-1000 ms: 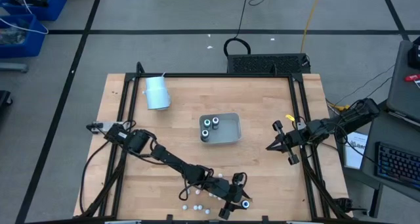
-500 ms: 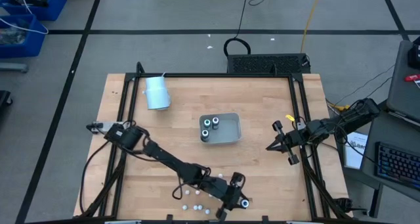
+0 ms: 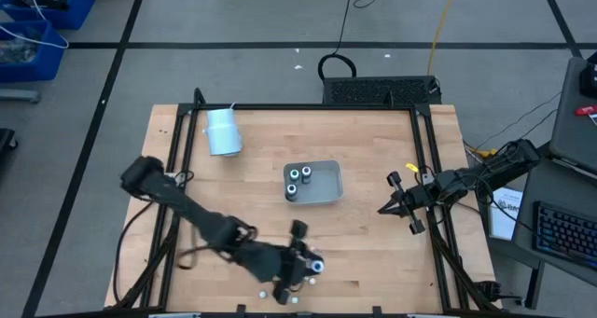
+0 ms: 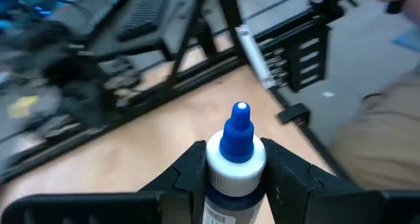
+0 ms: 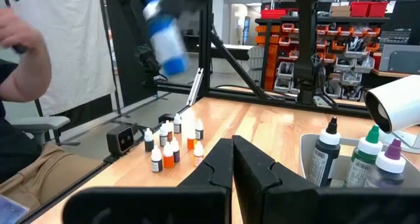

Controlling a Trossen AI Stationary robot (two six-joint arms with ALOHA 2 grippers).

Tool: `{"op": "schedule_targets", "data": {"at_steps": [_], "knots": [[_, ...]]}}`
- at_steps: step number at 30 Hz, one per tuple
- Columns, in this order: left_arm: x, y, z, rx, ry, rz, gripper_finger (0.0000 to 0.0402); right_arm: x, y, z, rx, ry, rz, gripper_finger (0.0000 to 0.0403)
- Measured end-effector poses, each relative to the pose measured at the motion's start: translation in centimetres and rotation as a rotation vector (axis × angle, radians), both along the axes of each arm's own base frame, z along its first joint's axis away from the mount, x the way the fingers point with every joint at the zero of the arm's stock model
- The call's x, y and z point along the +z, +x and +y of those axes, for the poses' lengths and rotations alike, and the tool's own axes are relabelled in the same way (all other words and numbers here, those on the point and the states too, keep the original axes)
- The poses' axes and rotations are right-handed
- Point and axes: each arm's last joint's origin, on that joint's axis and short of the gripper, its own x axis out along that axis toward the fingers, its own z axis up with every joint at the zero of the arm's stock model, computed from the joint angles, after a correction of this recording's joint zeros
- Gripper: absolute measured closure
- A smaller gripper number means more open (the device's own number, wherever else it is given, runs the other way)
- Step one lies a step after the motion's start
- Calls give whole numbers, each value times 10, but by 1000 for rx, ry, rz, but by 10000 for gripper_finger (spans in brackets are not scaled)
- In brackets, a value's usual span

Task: Pick & Place food coloring
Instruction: Put the large blue food coloring bottle into the bin

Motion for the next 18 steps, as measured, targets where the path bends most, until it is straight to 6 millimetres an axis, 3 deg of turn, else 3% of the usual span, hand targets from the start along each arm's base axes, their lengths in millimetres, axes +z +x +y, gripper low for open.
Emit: {"op": "schedule_targets", "data": {"at_steps": [3,7,10,18], "knots": [[19,-24,0,51,39,-33,281,0,0,0,0,2,0,403],[28,-48,5,38,15,-94,281,0,0,0,0,2,0,403],[21,-59,20,43,11,-130,281,0,0,0,0,2,-1,403],[-16,-91,84,-68,-88,-280,281,0,0,0,0,6,2,403]]}}
